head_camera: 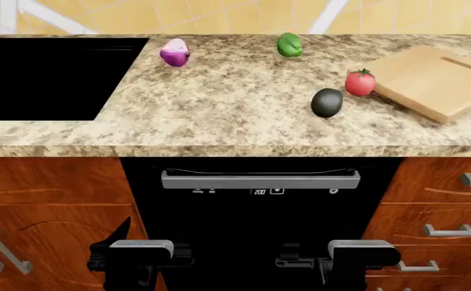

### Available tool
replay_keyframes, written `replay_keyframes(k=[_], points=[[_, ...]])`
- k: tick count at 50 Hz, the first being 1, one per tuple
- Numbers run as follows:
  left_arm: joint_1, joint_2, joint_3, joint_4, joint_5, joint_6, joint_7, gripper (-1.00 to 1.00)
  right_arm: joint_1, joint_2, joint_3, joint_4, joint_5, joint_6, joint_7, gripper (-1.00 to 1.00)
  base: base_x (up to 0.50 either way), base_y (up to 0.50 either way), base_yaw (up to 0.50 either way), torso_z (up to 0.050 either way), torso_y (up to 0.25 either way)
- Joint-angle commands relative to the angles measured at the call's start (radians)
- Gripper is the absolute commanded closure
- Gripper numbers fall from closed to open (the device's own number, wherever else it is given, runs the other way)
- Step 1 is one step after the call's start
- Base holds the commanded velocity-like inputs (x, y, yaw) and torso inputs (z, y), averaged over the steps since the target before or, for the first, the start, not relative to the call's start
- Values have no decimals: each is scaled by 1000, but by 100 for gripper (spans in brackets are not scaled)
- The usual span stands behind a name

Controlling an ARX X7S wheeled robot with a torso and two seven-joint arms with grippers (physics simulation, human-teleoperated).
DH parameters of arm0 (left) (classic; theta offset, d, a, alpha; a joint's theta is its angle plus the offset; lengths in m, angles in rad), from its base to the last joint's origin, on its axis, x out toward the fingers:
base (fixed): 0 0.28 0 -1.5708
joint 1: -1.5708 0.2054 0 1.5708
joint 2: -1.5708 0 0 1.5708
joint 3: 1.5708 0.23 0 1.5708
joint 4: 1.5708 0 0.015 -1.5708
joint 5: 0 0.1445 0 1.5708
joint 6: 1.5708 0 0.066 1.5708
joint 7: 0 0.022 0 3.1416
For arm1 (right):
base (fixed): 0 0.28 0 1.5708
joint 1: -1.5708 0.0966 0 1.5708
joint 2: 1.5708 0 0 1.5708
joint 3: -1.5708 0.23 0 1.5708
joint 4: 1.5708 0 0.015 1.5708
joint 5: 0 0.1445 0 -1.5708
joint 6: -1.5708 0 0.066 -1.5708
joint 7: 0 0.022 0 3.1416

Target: Place the avocado, onion, tomato and bell pepper on the cutting board.

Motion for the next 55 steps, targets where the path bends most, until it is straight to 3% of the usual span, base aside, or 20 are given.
replay_keyframes(k=[1, 12, 13, 55], points=[[0, -18, 29, 10, -5, -16, -14, -100, 4, 14, -15, 6, 15, 9, 28, -100, 0, 0, 0, 0, 0], [2, -51, 72, 19, -18, -20, -49, -100, -2, 46, -51, -2, 43, 11, 72, -100, 0, 0, 0, 0, 0], [13, -58, 79, 26, -36, 32, -26, -100, -2, 49, -55, -3, 43, 10, 73, -100, 0, 0, 0, 34, 0], [10, -94, 106, 36, -126, 33, -92, -100, -8, 101, -127, -30, 74, -6, 143, -100, 0, 0, 0, 48, 0]])
